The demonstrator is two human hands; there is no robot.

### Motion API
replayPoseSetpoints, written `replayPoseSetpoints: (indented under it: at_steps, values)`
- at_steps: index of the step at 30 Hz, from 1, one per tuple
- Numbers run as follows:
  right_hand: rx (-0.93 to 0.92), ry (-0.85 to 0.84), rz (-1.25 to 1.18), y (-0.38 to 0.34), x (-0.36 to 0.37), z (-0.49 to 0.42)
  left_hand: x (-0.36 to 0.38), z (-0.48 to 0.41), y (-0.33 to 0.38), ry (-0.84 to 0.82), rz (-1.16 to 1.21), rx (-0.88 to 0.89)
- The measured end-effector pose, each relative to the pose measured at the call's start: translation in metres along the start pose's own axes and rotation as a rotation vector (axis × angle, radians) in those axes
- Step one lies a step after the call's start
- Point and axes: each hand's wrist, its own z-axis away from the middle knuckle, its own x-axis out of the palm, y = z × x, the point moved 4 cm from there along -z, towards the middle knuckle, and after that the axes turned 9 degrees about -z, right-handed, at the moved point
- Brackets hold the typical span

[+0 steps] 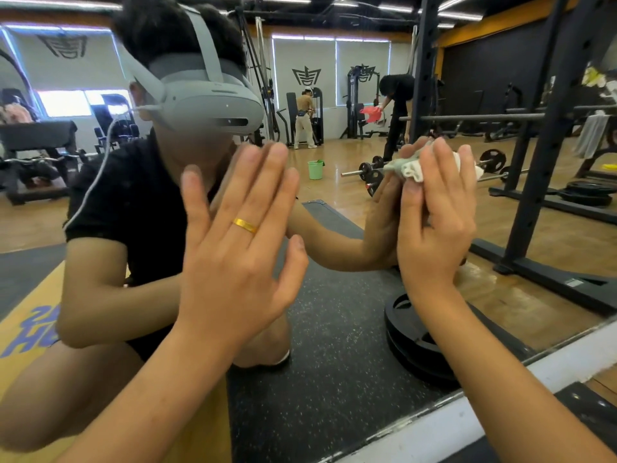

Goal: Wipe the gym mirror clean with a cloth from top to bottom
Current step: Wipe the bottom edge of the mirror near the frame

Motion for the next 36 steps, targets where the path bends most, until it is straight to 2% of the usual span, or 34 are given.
replayPoseSetpoints:
  at_steps: [4, 8, 16, 32, 36]
  values:
    - [-0.114, -0.086, 0.002, 0.012, -0.009, 0.000, 0.012, -0.016, 0.036, -0.012, 0.066, 0.071]
    - [-0.097, -0.102, -0.053, 0.010, -0.005, -0.002, 0.029, -0.020, 0.051, -0.131, -0.037, 0.120]
    - [-0.118, -0.086, 0.038, 0.015, 0.003, -0.005, 0.033, -0.015, 0.051, -0.194, -0.083, 0.155]
    - [0.040, -0.233, 0.100, -0.008, -0.009, -0.012, 0.033, -0.015, 0.047, -0.191, -0.051, 0.195]
    - [-0.046, -0.251, 0.094, 0.004, -0.013, -0.014, 0.037, -0.014, 0.049, -0.169, -0.062, 0.179]
